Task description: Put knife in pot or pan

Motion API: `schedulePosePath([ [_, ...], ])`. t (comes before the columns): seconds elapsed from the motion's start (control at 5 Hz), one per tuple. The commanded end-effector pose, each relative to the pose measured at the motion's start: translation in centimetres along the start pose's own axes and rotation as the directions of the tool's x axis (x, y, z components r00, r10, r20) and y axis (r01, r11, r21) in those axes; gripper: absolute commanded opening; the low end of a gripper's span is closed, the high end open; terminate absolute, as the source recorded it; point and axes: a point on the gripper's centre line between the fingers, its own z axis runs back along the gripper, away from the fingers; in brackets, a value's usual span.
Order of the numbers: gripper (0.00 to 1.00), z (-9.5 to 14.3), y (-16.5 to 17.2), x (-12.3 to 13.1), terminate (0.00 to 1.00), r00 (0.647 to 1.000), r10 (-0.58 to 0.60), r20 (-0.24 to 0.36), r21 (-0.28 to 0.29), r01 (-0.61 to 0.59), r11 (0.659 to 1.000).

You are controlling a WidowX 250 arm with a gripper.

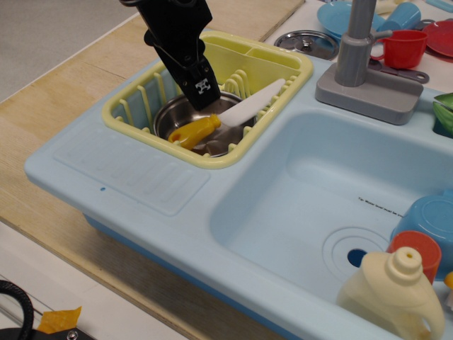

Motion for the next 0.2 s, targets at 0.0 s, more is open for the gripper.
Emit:
schedulePosePath([
  [0.0, 1.00, 0.93, 0.67, 0.41, 1.00, 1.000, -0.002, 0.024, 0.031, 0.002, 1.000],
])
